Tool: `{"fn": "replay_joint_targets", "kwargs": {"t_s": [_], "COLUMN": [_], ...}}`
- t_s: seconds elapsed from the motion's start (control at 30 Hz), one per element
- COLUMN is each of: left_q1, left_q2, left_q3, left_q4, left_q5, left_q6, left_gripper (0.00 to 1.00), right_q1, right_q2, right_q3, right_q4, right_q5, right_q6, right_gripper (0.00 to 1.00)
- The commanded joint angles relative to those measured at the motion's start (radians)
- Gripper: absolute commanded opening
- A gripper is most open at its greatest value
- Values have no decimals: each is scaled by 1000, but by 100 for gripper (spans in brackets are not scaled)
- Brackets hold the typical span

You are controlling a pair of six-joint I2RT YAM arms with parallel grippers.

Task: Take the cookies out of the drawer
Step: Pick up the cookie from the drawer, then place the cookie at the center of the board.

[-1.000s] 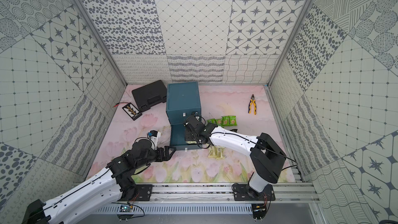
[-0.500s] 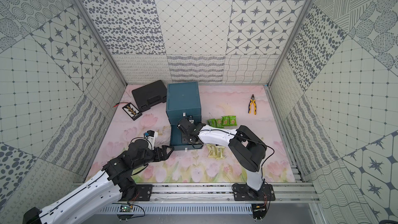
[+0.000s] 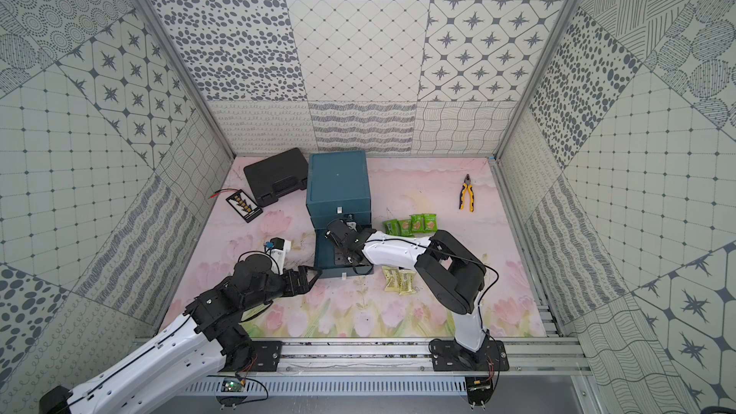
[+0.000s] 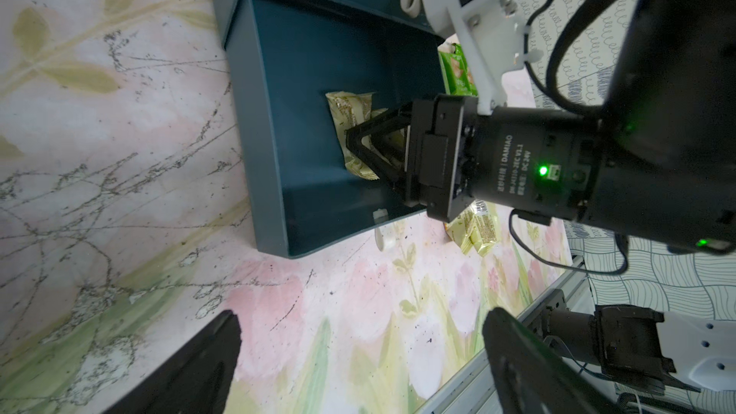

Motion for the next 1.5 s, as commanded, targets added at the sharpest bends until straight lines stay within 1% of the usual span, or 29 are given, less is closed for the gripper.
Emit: {"fn": "replay_joint_targets", "kwargs": {"t_s": [0.0, 0.17, 0.37, 0.53, 0.73, 0.87, 1.0, 1.13, 1.3, 1.47], "left_q1": [1, 1, 2, 1, 2, 2, 1, -10, -68, -168], "left_q2": [-14, -23, -2, 14, 45, 75, 144, 199, 234, 302], "left_q3": [35, 54, 80, 103, 132, 152, 181, 205, 199, 212], "left_q4": [-41, -62, -66, -59, -49, -15, 19, 46, 142, 220], "left_q5": [-9, -25, -19, -17, -12, 17, 76, 100, 92, 53], "left_q6": [15, 23, 25, 30, 43, 45, 49, 43, 26, 36], "left_gripper": [99, 99, 99, 99, 99, 99, 99, 99, 99, 99], "right_q1": [-1, 5, 22, 31, 50, 50, 50, 44, -1, -88], "right_q2": [21, -26, -100, -166, -245, -336, -451, -555, -692, -796], "right_q3": [9, -17, -47, -70, -63, -125, -204, -254, -376, -500], "right_q4": [36, 37, 37, 24, -69, -98, -104, -132, -218, -299], "right_q5": [14, 23, 31, 24, 18, 33, 52, 67, 101, 101], "right_q6": [-23, -33, -45, -43, -21, 8, 28, 35, 66, 69], "right_gripper": [29, 15, 9, 7, 7, 7, 6, 6, 6, 6]}}
